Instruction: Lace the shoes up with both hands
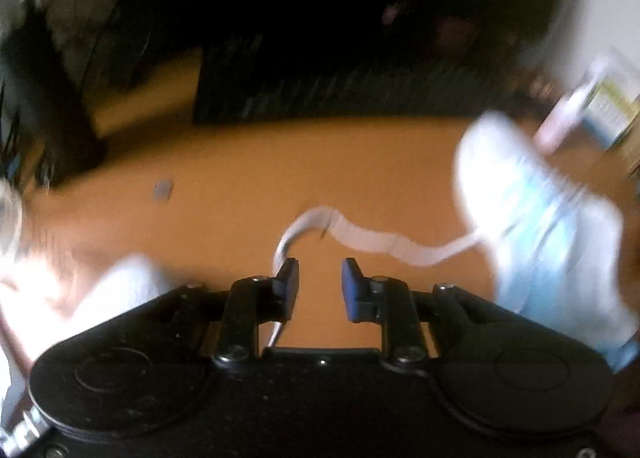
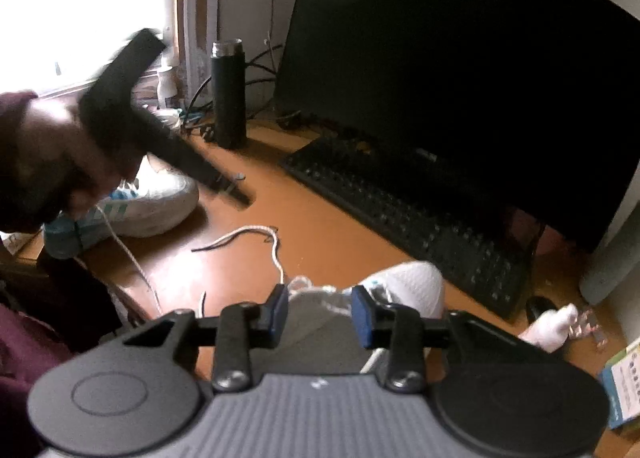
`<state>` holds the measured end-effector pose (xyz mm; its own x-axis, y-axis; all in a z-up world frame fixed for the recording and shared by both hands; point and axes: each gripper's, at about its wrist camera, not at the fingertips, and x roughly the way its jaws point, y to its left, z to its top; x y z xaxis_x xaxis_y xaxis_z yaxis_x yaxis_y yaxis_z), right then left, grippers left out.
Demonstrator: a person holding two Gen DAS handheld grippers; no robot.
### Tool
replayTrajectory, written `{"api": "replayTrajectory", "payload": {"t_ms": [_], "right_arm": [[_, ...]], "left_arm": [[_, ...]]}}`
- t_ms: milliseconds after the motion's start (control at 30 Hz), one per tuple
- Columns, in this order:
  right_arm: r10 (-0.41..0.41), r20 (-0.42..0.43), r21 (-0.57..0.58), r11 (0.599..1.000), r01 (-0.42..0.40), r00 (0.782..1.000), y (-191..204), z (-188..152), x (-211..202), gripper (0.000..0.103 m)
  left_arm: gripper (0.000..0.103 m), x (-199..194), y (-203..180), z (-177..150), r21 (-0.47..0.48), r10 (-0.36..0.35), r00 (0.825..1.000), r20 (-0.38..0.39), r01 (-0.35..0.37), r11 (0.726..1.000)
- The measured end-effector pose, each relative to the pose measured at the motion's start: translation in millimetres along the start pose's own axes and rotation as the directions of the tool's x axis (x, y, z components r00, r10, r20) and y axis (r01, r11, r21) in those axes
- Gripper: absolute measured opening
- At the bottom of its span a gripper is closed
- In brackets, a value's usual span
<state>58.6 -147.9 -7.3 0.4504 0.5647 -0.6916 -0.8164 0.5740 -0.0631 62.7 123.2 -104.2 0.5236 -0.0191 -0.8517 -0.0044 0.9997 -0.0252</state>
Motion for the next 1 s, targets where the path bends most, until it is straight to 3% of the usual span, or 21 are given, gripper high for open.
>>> {"api": "replayTrajectory", "payload": {"t_ms": [267, 500, 533, 600, 633, 800, 900, 1000], "right_arm": [[0.025, -0.046, 0.001, 1.0, -0.025, 0.999, 17.2, -6.8, 8.3, 0.037], [0.027, -0.061, 0.005, 1.0, -0.027, 0.998, 22.7, -7.7, 11.5, 0.04], [0.026, -0.062, 0.005, 1.0, -0.026, 0.998, 23.6, -7.9, 11.3, 0.04], [0.031, -0.062, 0.009, 0.999, -0.03, 0.998, 24.0, -7.9, 11.7, 0.04], [0.034, -0.061, 0.012, 0.999, -0.033, 0.998, 23.7, -7.9, 11.8, 0.039], [0.043, -0.046, 0.063, 0.997, -0.04, 0.998, 19.5, -4.0, 14.4, 0.036], [0.063, -0.028, 0.094, 0.994, -0.06, 0.998, 15.2, 0.6, 15.2, 0.029], [0.07, -0.017, 0.108, 0.992, -0.068, 0.997, 11.8, 3.6, 17.4, 0.028]], "left_arm": [[0.02, 14.4, 8.3, -7.2, -0.036, 0.032, 0.999, 0.002, -0.032, 0.999], [0.02, 28.3, 14.2, -0.1, -0.078, 0.01, 1.0, -0.022, -0.011, 0.997], [0.019, 30.0, 14.3, 0.9, -0.077, 0.011, 1.0, -0.023, -0.013, 0.997], [0.002, 31.7, 12.6, 4.3, -0.072, 0.008, 1.0, -0.028, -0.01, 0.997], [0.0, 32.3, 11.6, 6.1, -0.07, 0.006, 1.0, -0.03, -0.008, 0.998], [0.0, 13.5, 2.5, 22.2, -0.205, -0.17, 0.985, 0.028, 0.172, 0.964], [0.0, 0.9, -7.8, 31.1, -0.275, -0.288, 0.956, 0.065, 0.294, 0.915], [0.0, -11.6, -18.0, 40.0, -0.339, -0.397, 0.911, 0.11, 0.41, 0.847]]}}
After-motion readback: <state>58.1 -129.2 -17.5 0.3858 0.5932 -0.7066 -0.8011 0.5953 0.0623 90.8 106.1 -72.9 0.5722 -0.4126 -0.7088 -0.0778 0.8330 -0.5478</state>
